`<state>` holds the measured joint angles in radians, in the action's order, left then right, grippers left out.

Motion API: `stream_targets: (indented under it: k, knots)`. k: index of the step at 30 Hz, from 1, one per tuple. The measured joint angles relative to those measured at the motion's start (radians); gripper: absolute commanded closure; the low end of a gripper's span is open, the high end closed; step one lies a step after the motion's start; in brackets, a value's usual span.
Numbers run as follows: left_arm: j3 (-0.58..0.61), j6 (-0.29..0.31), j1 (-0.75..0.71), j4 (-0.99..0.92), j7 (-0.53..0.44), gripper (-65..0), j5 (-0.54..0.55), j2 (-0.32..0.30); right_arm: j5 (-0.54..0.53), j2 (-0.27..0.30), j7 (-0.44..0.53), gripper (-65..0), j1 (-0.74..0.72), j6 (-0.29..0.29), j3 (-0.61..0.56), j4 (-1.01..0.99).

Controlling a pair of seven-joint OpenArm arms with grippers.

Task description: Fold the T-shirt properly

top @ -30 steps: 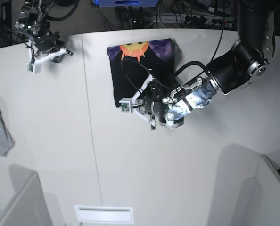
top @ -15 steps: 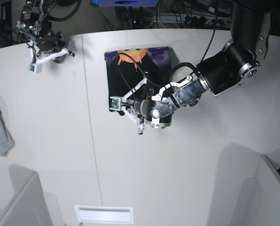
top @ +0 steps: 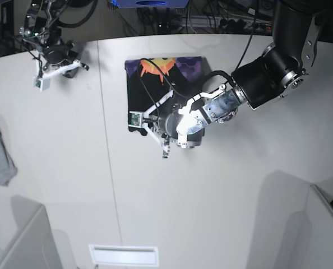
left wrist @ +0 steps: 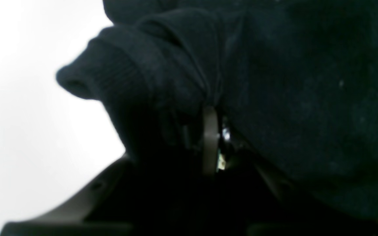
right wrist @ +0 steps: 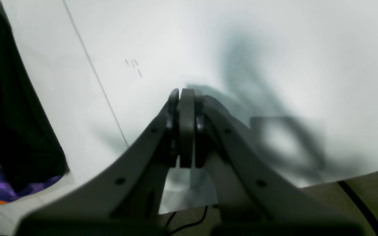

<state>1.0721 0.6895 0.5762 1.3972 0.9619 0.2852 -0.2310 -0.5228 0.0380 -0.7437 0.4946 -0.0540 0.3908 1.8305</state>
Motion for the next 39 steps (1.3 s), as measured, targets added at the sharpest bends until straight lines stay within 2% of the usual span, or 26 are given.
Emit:
stream_targets:
  k: [1, 5, 10, 13, 15, 21, 23, 28, 30, 31, 32, 34, 36, 37, 39]
  knots:
    - [0.000, 0.000, 0.002, 0.000, 0.000, -1.2, 0.000, 0.000, 0.000, 0.000, 0.000, 0.0, 0.000, 0.000, 0.000, 0.000]
    - [0.001, 0.000, 0.008, 0.008, 0.011, -19.3, -0.002, -0.003, 0.000, 0.000, 0.000, 0.0, 0.000, 0.000, 0.000, 0.000]
    - [0.001, 0.000, 0.056, 0.096, 0.018, -38.8, -0.008, -0.005, 0.000, 0.000, -0.003, 0.0, 0.001, 0.000, -0.001, 0.000]
    - [-0.006, 0.000, 0.069, 0.137, 0.015, -44.1, -0.008, -0.001, 0.000, 0.000, -0.003, 0.0, 0.000, 0.000, -0.003, 0.000]
    - [-0.074, 0.016, 0.055, 0.164, 0.015, -44.9, -0.003, 0.002, 0.000, 0.000, -0.004, 0.0, 0.003, 0.000, -0.005, 0.000]
    - [-0.329, 0.015, 0.057, 0.304, 0.024, -44.1, -0.016, 0.006, 0.000, 0.004, -0.001, 0.0, 0.012, 0.000, -0.009, 0.000]
    - [-0.428, 0.015, 0.026, 0.378, 0.011, -44.1, -0.001, -0.014, 0.000, 0.005, 0.001, 0.0, 0.024, -0.001, -0.008, 0.002]
    - [-0.760, 0.014, -0.184, 0.556, 0.023, -43.9, -0.023, -0.085, 0.004, 0.041, 0.000, 0.0, 0.056, -0.008, -0.010, 0.048]
    - [-0.865, 0.008, -0.268, 0.586, 0.021, -42.3, -0.020, -0.095, 0.005, 0.058, 0.054, 0.0, 0.068, -0.009, -0.012, 0.085]
    - [-0.911, 0.011, -0.305, 0.586, 0.016, -39.3, -0.014, -0.092, 0.005, 0.061, 0.082, 0.0, 0.077, -0.009, -0.012, 0.101]
    - [-0.957, 0.011, -0.348, 0.587, 0.011, -33.7, -0.005, -0.084, 0.003, 0.060, 0.112, 0.0, 0.095, -0.009, -0.011, 0.115]
    - [-1.047, 0.015, -0.426, 0.584, 0.000, -17.3, -0.017, -0.087, 0.006, 0.059, 0.147, 0.0, 0.122, -0.022, -0.011, 0.123]
    - [-1.117, 0.001, -0.508, 0.582, -0.085, 0.0, -0.028, -0.109, 0.005, 0.057, 0.194, 0.0, 0.148, -0.089, -0.011, 0.124]
    - [-1.136, 0.000, -0.554, 0.582, -0.137, 0.0, -0.031, -0.134, 0.003, 0.056, 0.209, 0.0, 0.155, -0.122, -0.011, 0.126]
    - [-1.173, 0.004, -0.656, 0.583, -0.268, 0.0, -0.019, -0.166, 0.005, 0.056, 0.247, 0.0, 0.177, -0.151, -0.007, 0.131]
